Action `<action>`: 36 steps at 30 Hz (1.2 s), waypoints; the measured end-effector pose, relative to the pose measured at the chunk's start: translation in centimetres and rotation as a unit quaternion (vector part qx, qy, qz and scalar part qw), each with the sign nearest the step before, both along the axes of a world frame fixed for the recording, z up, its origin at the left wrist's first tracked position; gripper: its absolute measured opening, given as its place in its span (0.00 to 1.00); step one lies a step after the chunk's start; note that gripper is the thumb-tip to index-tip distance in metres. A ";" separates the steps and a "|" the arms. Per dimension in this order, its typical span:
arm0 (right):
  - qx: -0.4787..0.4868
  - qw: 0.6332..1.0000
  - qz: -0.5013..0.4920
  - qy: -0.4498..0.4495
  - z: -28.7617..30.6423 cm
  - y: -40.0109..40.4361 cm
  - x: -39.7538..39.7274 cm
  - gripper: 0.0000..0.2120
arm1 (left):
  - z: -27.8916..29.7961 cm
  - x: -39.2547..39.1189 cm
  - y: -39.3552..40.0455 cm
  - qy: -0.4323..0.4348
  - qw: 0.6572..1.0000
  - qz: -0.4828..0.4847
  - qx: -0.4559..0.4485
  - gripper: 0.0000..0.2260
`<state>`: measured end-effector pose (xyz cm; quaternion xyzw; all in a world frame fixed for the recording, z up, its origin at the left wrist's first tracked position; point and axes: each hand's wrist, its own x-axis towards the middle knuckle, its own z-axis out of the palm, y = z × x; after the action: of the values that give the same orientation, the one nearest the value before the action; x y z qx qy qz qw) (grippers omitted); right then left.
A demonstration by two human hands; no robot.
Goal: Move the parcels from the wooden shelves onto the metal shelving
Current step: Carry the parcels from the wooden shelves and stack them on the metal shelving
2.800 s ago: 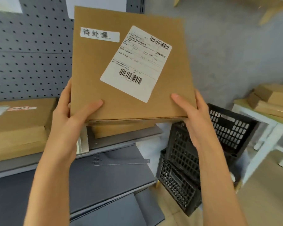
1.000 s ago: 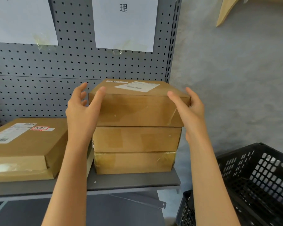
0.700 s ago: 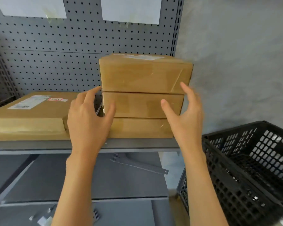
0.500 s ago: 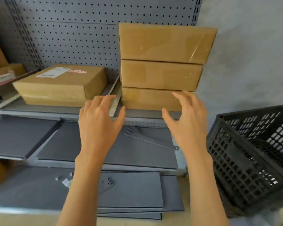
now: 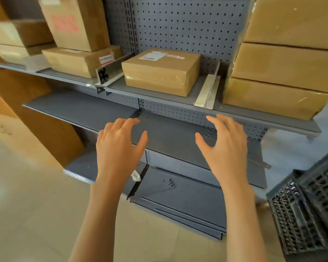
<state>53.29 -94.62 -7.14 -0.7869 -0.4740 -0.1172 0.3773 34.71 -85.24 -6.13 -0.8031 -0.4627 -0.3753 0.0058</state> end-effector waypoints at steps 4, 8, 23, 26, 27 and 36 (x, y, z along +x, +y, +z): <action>-0.015 0.998 0.053 0.006 0.1 4.0 -5.3 0.21 | 0.5 -6.5 2.3 -0.013 0.999 0.051 -0.007 0.13; -0.011 0.995 0.101 0.010 0.2 9.3 -12.2 0.21 | 1.2 -14.5 5.1 -0.029 0.993 0.112 0.001 0.13; 0.013 0.944 0.329 0.001 1.2 29.7 -47.1 0.18 | 1.9 -48.7 15.0 -0.049 0.941 0.334 -0.025 0.16; -0.001 0.934 0.357 -0.012 0.7 32.7 -51.5 0.19 | 1.2 -52.6 17.2 -0.063 0.932 0.355 -0.036 0.16; -0.009 0.930 0.366 -0.017 0.4 33.9 -52.8 0.19 | 0.9 -53.7 18.1 -0.068 0.929 0.361 -0.040 0.16; -0.026 0.914 0.405 -0.022 -1.0 47.6 -63.9 0.19 | 0.4 -64.4 29.9 -0.057 0.916 0.395 -0.040 0.16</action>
<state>-10.60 -46.98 -8.16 -0.5344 -0.7631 0.0405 0.3611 -29.69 -55.38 -5.72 -0.5316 -0.7565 -0.3690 0.0944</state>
